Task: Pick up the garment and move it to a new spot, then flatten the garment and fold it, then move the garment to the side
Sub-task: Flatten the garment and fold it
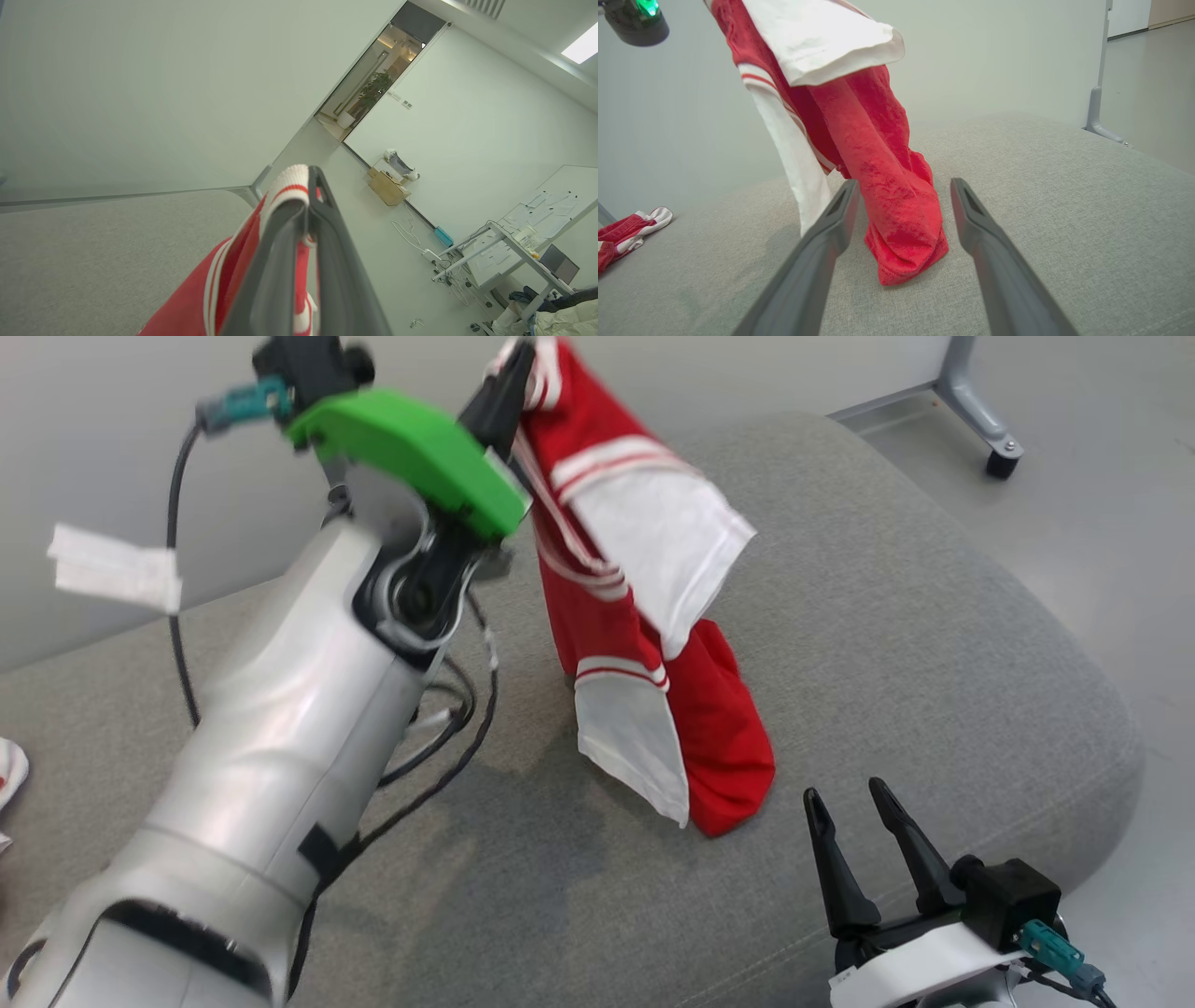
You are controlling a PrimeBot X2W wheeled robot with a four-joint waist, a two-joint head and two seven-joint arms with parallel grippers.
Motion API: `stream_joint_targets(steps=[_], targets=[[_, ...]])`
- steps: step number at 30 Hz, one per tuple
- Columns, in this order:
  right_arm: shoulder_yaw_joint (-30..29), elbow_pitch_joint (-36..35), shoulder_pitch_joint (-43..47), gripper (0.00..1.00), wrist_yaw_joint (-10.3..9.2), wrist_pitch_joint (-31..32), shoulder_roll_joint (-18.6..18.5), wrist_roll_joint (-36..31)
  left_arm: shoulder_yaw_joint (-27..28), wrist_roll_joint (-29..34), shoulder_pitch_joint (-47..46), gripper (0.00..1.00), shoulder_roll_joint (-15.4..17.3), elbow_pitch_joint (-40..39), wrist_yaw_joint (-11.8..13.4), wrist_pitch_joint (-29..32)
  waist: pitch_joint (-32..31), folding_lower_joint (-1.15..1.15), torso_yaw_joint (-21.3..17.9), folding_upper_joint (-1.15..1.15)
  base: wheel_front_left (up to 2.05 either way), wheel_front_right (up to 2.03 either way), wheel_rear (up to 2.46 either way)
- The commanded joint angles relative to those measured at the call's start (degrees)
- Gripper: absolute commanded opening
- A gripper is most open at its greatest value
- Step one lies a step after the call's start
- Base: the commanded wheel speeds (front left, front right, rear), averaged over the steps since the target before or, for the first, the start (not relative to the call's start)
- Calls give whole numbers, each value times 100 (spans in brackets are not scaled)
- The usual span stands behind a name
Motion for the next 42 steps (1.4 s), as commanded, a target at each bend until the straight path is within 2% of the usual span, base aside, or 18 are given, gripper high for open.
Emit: stream_joint_targets(steps=[1,5,10,16,17,22,26,31,32,33,35,39,42], targets=[[-20,-23,82,100,-4,2,-2,7,-6,-77,242,0,167,6,-44,65,48,0,238,0,0,0,0],[-115,5,154,100,-4,2,-2,-45,-46,-214,1181,0,709,-161,-39,294,77,0,549,0,0,0,0],[-218,-12,144,100,-4,2,-3,-110,29,-429,2033,0,1477,-776,92,555,159,0,922,0,0,0,0],[-260,-14,40,100,-4,2,-4,-187,54,-395,2688,0,2431,-1609,525,765,261,0,1221,0,0,0,0],[-260,-14,40,100,-4,2,-4,-187,54,-395,2688,0,2431,-1609,525,765,261,0,1221,0,0,0,0],[-291,-12,-12,100,-4,2,-5,-232,34,-242,3052,0,3010,-2057,891,772,313,0,1346,0,0,0,0],[-266,10,-44,100,-4,2,-6,-255,-49,85,3159,0,3394,-2201,970,612,356,0,1391,0,0,0,0],[-217,18,-75,100,-4,2,-6,-245,-3,308,3089,0,3398,-1995,971,271,396,0,1404,0,0,0,0],[-209,17,-83,100,-4,2,-6,-241,3,338,3050,9,3368,-1931,979,208,405,0,1408,0,0,0,0],[-195,24,-91,100,-4,2,-4,-236,-2,363,3013,26,3337,-1869,983,153,413,0,1411,0,0,0,0],[-171,33,-96,100,-4,2,-5,-238,65,369,2991,100,3229,-1746,939,-48,413,0,1410,0,0,0,0],[-159,61,-39,100,-4,2,-6,-214,199,530,3143,100,3013,-1547,945,-781,351,0,1401,0,0,0,0],[-186,71,64,100,-4,2,-5,-208,376,739,3365,100,2848,-1517,1094,-1181,265,0,1427,0,0,0,0]])
